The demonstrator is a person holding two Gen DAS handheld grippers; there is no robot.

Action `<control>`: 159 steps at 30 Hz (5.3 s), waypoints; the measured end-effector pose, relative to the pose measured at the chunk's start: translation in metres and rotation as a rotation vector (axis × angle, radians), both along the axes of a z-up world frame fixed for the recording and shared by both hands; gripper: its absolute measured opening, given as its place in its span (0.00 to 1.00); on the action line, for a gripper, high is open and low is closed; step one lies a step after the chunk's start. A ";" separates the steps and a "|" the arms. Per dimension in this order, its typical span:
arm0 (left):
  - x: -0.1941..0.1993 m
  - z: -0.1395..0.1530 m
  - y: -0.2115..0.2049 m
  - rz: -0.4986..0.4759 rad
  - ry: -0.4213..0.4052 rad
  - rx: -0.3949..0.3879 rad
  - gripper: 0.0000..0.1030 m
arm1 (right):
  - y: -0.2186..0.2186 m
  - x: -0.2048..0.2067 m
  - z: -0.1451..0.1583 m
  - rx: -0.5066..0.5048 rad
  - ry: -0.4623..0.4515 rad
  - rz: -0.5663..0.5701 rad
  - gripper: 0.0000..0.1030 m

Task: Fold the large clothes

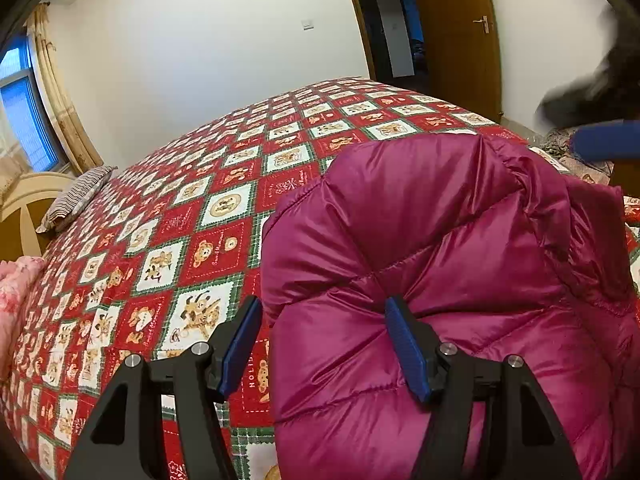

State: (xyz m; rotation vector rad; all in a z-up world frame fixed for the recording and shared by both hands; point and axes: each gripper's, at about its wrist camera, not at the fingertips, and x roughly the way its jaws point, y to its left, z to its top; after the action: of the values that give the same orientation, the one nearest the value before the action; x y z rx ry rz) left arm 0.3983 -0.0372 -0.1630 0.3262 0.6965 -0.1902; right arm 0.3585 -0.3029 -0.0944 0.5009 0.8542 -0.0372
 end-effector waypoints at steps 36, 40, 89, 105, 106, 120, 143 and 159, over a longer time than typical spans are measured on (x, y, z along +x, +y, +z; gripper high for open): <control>0.082 -0.032 -0.014 0.117 0.095 0.010 0.96 | 0.023 -0.049 -0.043 -0.364 -0.344 -0.041 0.28; 0.082 -0.032 -0.014 0.116 0.095 0.003 0.96 | 0.011 -0.020 -0.070 -0.341 -0.129 0.004 0.28; 0.022 -0.018 0.073 -0.019 0.334 -0.489 0.95 | -0.045 -0.072 -0.066 0.030 -0.142 0.011 0.70; 0.038 -0.031 0.057 -0.043 0.325 -0.390 0.95 | -0.037 -0.058 -0.094 -0.026 -0.112 0.096 0.70; 0.039 -0.032 0.056 -0.046 0.327 -0.391 0.95 | -0.035 -0.058 -0.095 -0.035 -0.116 0.099 0.70; 0.050 -0.044 0.066 -0.108 0.361 -0.501 0.96 | -0.032 -0.038 -0.099 -0.043 -0.107 0.148 0.75; 0.027 -0.031 0.086 -0.203 0.411 -0.528 0.65 | 0.008 -0.056 -0.103 0.094 -0.048 0.259 0.43; 0.007 -0.046 0.120 -0.137 0.366 -0.474 0.99 | 0.027 -0.085 -0.117 0.229 -0.088 0.263 0.49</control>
State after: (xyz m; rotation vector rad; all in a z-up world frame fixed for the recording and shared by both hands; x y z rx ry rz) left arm 0.4057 0.0829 -0.2090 -0.1213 0.9632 -0.5440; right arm 0.2734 -0.2762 -0.2118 0.5964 0.8364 0.3251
